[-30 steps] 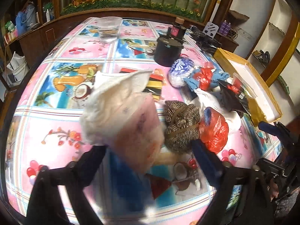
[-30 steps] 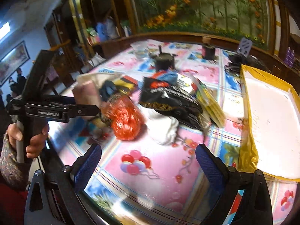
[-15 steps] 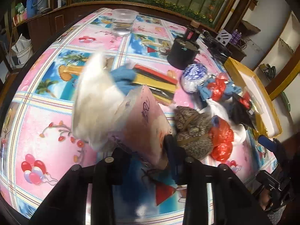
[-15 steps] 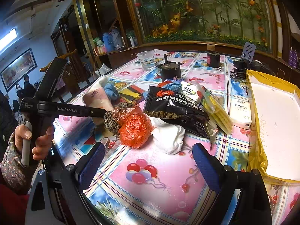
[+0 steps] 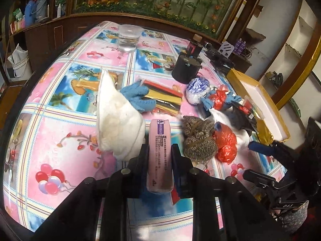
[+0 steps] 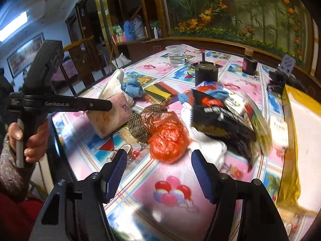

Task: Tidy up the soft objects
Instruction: 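Grasp the orange plastic bag with the right tool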

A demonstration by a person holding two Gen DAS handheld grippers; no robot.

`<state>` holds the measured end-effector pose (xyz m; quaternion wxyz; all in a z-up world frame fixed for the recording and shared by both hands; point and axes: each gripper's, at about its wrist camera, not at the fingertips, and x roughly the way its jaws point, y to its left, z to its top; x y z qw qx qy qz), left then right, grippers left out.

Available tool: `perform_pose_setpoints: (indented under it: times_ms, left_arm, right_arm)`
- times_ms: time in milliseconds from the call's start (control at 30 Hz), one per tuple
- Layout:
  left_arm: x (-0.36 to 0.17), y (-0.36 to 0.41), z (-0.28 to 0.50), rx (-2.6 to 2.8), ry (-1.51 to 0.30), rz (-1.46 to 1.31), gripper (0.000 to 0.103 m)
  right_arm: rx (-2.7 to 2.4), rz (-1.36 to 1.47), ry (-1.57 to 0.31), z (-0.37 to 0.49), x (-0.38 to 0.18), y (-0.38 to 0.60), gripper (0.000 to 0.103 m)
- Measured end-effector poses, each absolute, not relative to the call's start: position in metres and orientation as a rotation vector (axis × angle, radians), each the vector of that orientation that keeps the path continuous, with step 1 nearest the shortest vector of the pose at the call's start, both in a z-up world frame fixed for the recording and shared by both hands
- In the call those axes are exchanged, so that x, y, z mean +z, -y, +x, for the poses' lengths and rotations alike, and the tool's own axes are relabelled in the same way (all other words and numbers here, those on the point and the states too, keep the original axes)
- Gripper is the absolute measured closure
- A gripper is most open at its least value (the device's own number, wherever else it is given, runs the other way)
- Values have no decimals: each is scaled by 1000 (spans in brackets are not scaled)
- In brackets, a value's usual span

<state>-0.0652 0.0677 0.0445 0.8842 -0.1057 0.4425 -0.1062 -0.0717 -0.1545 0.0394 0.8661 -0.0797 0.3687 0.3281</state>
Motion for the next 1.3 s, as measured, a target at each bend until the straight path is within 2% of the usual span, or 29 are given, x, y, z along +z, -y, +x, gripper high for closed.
perform_pose_setpoints:
  times_ms: [100,267,333,367,400,433,767,1300]
  left_arm:
    - [43,-67,-66,-210,-920,-200,81]
    - [30,-66,-60,-209,-962,-186,72]
    - [22,-65,-56,-205,-980,-191,72]
    - [17,-64,-55,-212,-989,-200,72]
    - [15,-62,-55,-221,-995,-203,74]
    - [14,-60,-55,-219,-990,-199,81]
    - [37,-54,-67,-237,-859,-211,82]
    - [66,-29,-65,-272,-779,-186,82]
  right_arm:
    - [640,-255,-756,-64,40,136,32]
    - [583,-317,-802,-41,28,123,32]
    - [580,-323,-820,-35,22,120,44]
    - [576,-330,-828,-34,20,118,58]
    - [571,-341,-831,-35,18,116,59]
    - [564,-348,-829,-36,18,116,61]
    - [595,-168,-671,-55,66,148,62]
    - [625,74,-587,-53,99,196,62]
